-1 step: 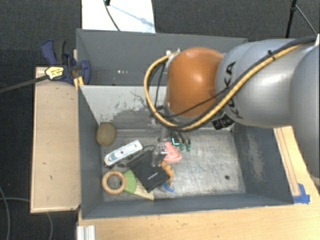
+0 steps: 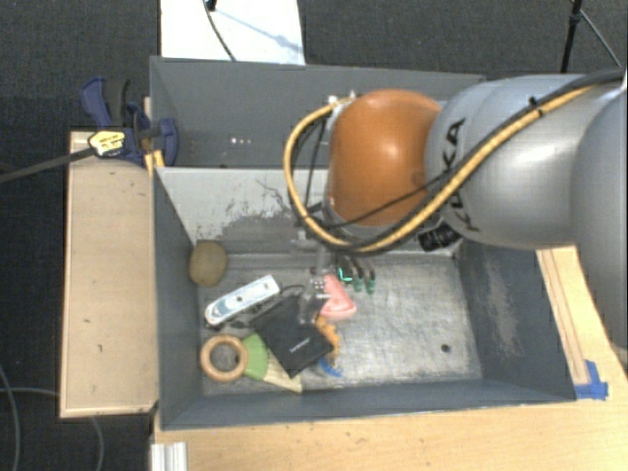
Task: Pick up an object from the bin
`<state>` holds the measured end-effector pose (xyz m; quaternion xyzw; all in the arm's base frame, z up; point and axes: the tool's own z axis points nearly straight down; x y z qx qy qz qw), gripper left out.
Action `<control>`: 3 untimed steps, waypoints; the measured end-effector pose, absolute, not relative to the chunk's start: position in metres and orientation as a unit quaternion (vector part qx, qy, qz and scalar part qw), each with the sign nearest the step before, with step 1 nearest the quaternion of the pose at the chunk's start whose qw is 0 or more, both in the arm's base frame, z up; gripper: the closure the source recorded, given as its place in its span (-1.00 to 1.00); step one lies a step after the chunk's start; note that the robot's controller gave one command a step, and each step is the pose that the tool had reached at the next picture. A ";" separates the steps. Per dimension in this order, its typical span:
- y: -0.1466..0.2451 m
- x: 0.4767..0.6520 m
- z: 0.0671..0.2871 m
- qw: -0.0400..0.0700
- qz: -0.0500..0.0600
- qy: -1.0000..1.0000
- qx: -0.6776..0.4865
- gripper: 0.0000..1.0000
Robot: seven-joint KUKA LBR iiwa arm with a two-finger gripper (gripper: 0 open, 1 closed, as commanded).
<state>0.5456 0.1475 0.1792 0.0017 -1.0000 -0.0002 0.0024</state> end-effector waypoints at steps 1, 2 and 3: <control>0.152 0.558 0.073 -0.004 -0.001 -1.000 0.029 1.00; 0.152 0.558 0.073 -0.004 -0.001 -1.000 0.028 1.00; 0.153 0.559 0.108 0.002 0.000 -0.999 0.035 1.00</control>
Offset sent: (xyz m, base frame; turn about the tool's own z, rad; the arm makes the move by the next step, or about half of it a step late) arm 0.0000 0.0000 0.0000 0.0000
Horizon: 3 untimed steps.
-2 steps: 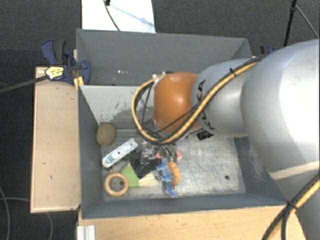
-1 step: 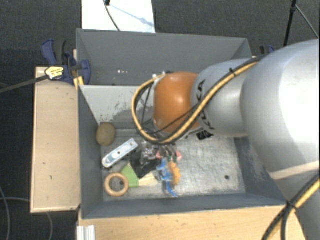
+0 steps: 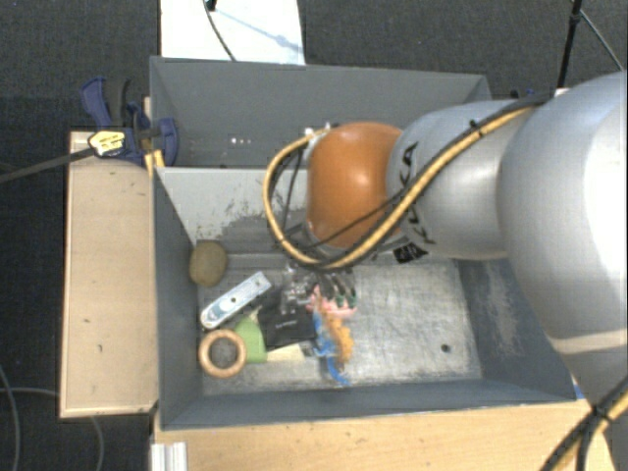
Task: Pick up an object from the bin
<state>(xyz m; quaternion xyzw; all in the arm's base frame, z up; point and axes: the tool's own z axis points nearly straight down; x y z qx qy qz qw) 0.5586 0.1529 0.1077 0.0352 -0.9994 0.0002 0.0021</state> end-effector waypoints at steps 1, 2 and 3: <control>0.149 0.552 0.134 -0.002 -0.001 -0.999 0.037 1.00; 0.154 0.558 0.184 0.002 0.000 -0.999 0.049 1.00; 0.147 0.547 0.245 0.000 0.000 -1.000 0.032 1.00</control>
Offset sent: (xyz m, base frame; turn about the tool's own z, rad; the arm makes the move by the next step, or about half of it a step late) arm 0.0089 0.0067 0.1358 -0.0553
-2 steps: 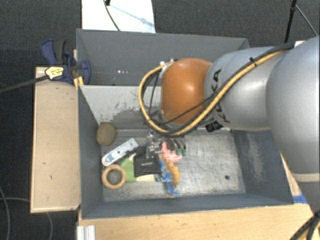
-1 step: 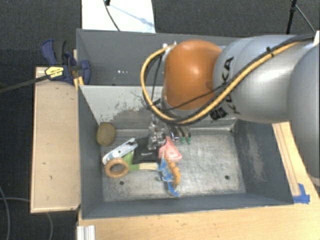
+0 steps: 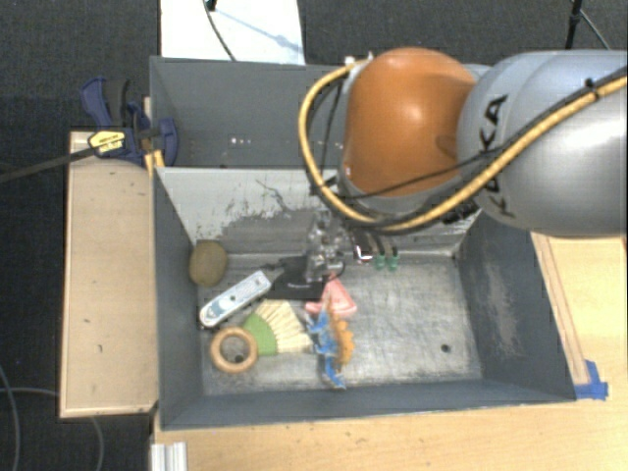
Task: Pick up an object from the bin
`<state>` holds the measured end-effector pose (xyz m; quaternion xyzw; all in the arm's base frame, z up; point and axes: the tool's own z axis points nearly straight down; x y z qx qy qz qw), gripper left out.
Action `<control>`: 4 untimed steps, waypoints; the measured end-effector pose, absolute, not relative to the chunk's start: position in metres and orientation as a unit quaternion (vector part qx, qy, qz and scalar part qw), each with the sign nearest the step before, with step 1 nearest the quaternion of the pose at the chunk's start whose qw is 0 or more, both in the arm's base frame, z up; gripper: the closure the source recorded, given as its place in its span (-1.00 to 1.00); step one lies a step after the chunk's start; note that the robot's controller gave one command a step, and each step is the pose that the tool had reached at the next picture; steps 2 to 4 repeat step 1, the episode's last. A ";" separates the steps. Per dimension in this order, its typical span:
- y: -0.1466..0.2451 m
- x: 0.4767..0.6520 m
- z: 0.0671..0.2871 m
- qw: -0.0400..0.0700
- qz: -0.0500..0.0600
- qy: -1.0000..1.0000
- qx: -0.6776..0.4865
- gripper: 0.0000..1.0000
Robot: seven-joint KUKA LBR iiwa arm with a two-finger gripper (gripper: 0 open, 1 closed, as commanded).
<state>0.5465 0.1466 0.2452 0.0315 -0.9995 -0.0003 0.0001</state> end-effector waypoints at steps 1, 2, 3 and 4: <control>0.158 0.567 0.285 -0.002 0.000 -0.996 0.085 1.00; 0.158 0.567 0.285 -0.002 0.000 -0.996 0.085 1.00; 0.158 0.567 0.285 -0.002 0.000 -0.996 0.085 1.00; 0.158 0.567 0.285 -0.002 0.000 -0.996 0.085 1.00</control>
Offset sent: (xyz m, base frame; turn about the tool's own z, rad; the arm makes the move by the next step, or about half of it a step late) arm -0.0258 -0.0070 -0.0571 -0.1394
